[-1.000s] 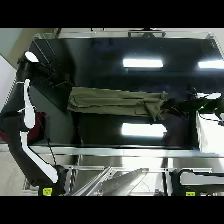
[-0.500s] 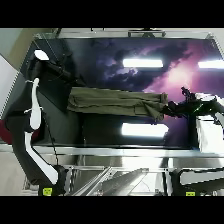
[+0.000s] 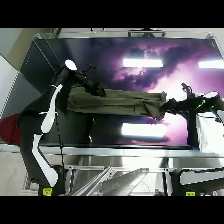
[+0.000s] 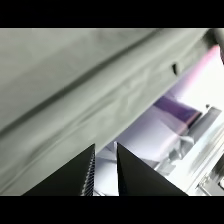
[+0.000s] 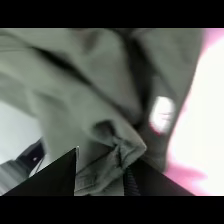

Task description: Fold the shirts.

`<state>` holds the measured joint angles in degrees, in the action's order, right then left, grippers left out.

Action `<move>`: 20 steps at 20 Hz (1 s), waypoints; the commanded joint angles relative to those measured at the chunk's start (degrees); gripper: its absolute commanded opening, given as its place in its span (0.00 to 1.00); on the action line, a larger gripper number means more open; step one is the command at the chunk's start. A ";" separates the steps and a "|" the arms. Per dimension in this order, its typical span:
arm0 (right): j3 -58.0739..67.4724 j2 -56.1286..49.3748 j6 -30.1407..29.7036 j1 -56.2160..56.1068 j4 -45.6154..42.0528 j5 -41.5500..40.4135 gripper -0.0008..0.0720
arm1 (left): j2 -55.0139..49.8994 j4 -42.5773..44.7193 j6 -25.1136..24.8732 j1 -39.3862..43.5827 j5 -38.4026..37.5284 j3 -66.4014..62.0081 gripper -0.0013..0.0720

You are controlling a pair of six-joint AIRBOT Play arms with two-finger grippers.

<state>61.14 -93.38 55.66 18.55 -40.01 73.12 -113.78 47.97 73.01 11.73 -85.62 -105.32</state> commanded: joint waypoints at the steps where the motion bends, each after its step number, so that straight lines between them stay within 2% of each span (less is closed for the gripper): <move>1: 3.39 0.11 0.07 0.13 -0.57 3.45 0.69 | -0.09 0.00 -0.59 2.05 0.48 0.76 0.21; 3: 5.05 0.24 0.33 0.59 -1.07 3.87 0.72 | -0.09 0.00 -0.59 2.05 -0.37 0.76 0.21; 6: 7.98 0.28 3.65 2.84 -8.55 3.87 0.76 | -0.09 -0.02 -0.59 0.79 -2.91 0.76 0.21; 7: 8.00 0.17 3.98 3.48 -9.38 3.48 0.91 | -0.09 -0.02 -0.59 0.48 -3.13 0.76 0.21; 8: 7.98 -0.24 3.98 3.65 -9.49 2.97 0.93 | -0.09 -0.07 -0.57 0.09 -3.06 0.76 0.21; 17: 7.96 -9.38 2.38 -1.18 -4.46 2.12 0.92 | -0.09 -0.09 -0.59 0.81 -1.11 0.76 0.21; 18: 7.96 -9.55 1.25 -1.86 -3.32 2.10 0.87 | -0.09 -0.09 -0.59 0.81 -0.66 0.79 0.21; 19: 8.00 -9.53 0.09 -2.49 -2.49 2.16 0.55 | -0.09 -0.09 -0.57 0.81 0.11 0.79 0.21; 20: 8.09 -9.46 -0.20 -2.99 -1.38 2.16 0.17 | -0.09 -0.15 -0.55 0.85 1.16 0.79 0.21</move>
<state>69.06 -102.10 57.69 17.15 -45.17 74.65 -113.84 47.88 72.44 12.51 -86.28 -104.55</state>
